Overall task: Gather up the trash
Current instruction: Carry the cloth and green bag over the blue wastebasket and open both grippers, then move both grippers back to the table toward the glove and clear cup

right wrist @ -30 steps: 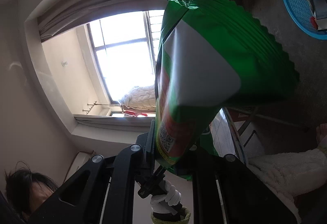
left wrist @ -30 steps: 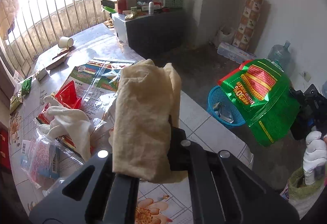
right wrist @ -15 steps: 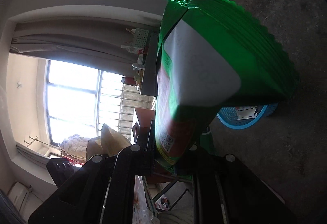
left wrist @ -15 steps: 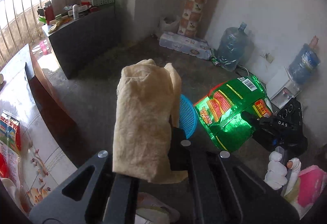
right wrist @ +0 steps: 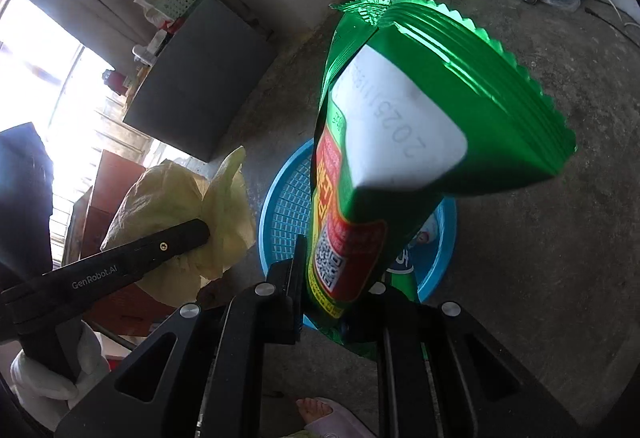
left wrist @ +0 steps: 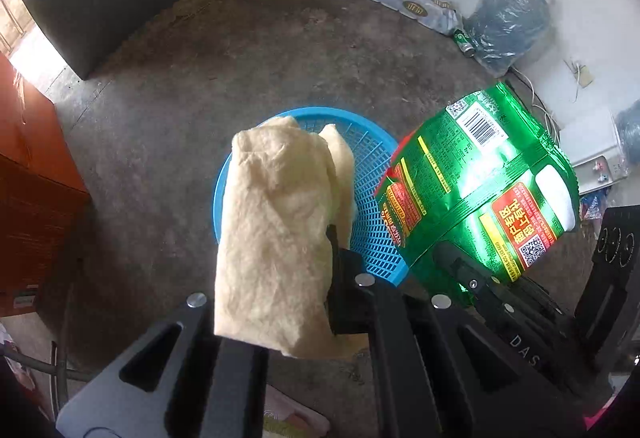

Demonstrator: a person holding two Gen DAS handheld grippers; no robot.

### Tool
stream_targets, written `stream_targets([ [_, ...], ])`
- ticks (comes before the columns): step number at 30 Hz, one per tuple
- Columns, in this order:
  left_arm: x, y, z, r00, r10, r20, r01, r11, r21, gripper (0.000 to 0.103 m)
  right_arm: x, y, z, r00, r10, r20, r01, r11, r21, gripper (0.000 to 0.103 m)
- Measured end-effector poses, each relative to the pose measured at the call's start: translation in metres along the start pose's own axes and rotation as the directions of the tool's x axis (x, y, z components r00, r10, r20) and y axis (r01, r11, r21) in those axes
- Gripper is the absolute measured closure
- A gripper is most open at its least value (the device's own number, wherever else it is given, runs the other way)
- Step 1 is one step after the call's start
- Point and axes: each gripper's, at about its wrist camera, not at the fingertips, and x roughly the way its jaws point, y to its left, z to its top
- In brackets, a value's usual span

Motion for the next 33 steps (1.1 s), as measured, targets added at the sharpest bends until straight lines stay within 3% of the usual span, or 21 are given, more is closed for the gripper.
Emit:
stream_targets([
  [2,0.025,0.003,0.005,0.999,0.013,-0.034,-0.014,1.000,-0.017,0.072,0.023,0.008,0.008,0.997,-0.070,-0.030,0.068,0.995,-0.069,0.088],
  [4,0.042,0.004,0.006,0.997,0.043,-0.066,-0.045,0.999,-0.027,0.063,0.039,0.010,0.009,0.993,-0.104,-0.063,0.097,0.990,-0.106,0.080],
  [5,0.048,0.004,0.004,0.996,0.043,-0.081,-0.046,0.998,-0.031,0.058,0.036,0.004,0.011,0.992,-0.111,-0.065,0.103,0.988,-0.111,0.067],
  [6,0.051,0.004,0.003,0.995,0.033,-0.090,-0.036,0.999,-0.035,0.055,0.031,0.002,0.009,0.993,-0.106,-0.051,0.100,0.989,-0.111,0.060],
  [8,0.048,0.006,0.002,0.997,0.014,-0.077,-0.017,0.999,-0.034,0.046,0.020,-0.001,0.007,0.996,-0.077,-0.033,0.073,0.991,-0.110,0.057],
  [16,0.008,0.010,0.007,0.999,-0.052,0.004,0.053,0.994,-0.094,0.043,-0.033,-0.016,-0.009,0.999,-0.030,0.015,0.030,0.998,-0.056,0.054],
  [20,-0.047,0.006,0.007,0.992,-0.098,0.083,0.106,0.990,-0.096,0.043,-0.068,-0.021,-0.019,0.999,-0.001,0.047,0.002,1.000,-0.026,0.054],
  [25,-0.142,0.003,-0.013,0.968,-0.176,0.178,0.190,0.980,-0.065,0.042,-0.122,-0.015,-0.036,0.996,-0.012,0.086,0.014,1.000,-0.024,0.054],
  [29,-0.226,0.003,-0.050,0.947,-0.176,0.271,0.182,0.983,0.002,0.040,-0.171,-0.002,-0.054,0.991,-0.027,0.131,0.035,0.998,-0.058,0.052],
  [33,-0.300,0.023,-0.109,0.914,-0.186,0.360,0.199,0.980,0.001,0.035,-0.217,0.016,-0.073,0.978,-0.055,0.201,0.079,0.991,-0.110,0.038],
])
